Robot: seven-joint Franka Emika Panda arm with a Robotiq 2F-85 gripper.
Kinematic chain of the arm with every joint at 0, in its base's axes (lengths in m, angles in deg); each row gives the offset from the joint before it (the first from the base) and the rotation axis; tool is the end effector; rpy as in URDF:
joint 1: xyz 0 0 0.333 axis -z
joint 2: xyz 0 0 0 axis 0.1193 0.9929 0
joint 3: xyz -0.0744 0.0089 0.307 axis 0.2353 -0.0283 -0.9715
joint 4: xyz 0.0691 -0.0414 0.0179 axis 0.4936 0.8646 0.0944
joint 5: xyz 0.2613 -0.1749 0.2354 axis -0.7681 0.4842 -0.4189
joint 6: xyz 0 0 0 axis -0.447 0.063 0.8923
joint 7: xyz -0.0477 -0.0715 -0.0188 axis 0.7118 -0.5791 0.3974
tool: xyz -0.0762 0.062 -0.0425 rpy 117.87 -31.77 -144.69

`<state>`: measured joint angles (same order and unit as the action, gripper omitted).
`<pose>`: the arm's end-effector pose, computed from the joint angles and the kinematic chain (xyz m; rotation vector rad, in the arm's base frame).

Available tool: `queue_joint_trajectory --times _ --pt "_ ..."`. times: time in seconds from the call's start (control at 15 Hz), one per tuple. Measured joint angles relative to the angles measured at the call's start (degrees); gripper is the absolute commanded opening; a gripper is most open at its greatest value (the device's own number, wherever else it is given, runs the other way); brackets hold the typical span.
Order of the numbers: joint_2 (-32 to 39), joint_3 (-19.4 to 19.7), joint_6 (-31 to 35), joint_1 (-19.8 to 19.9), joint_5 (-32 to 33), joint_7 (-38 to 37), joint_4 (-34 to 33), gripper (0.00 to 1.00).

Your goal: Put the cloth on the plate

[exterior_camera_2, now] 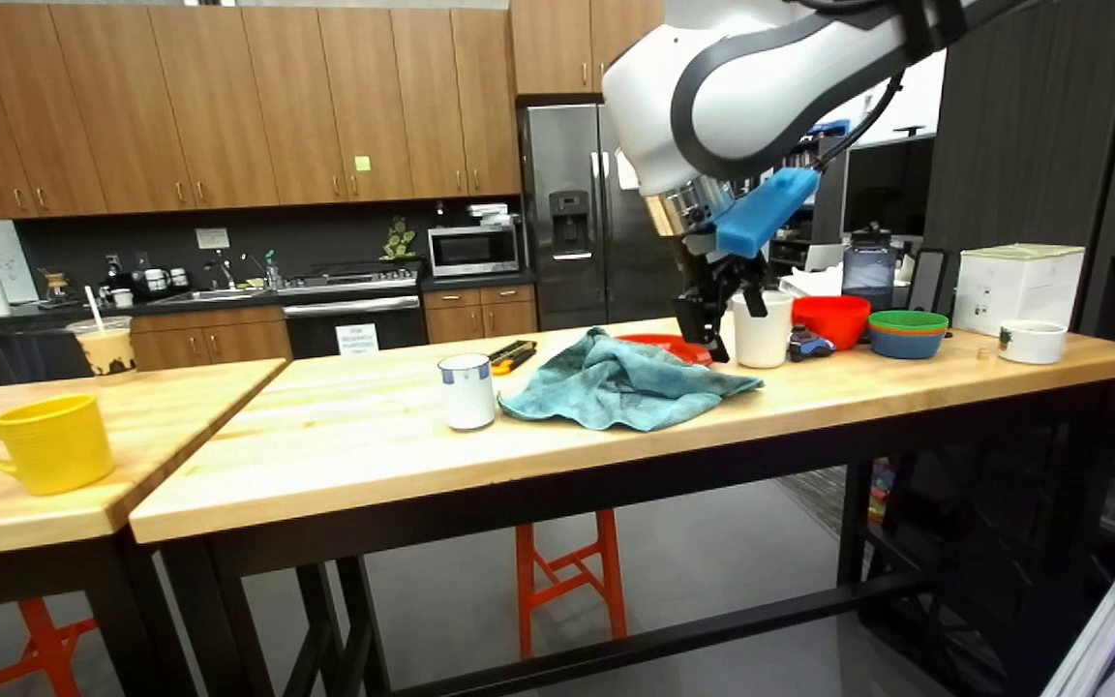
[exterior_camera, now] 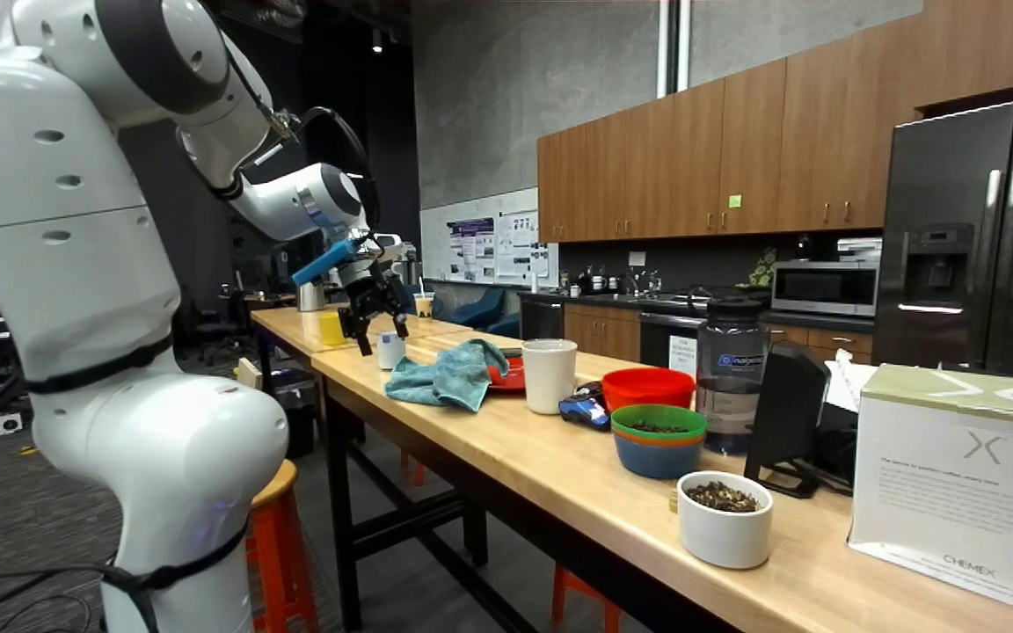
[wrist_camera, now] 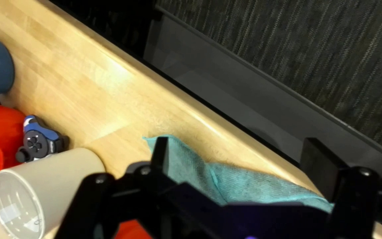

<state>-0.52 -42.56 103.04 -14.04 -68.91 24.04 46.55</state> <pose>0.4168 0.1837 0.4803 2.7070 0.1100 -0.1014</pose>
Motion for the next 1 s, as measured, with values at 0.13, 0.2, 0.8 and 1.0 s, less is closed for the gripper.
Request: queue_joint_trajectory --times 0.13,0.2,0.8,1.0 --pt "1.12 -0.09 0.82 -0.06 3.41 -2.10 0.30 1.00" --pt "1.65 -0.09 1.33 -0.08 4.89 -3.00 0.46 1.00" --pt "4.80 0.68 4.05 -0.30 7.67 -5.65 1.33 1.00" --pt "4.80 0.69 4.05 -0.53 7.67 -5.65 1.31 1.00"
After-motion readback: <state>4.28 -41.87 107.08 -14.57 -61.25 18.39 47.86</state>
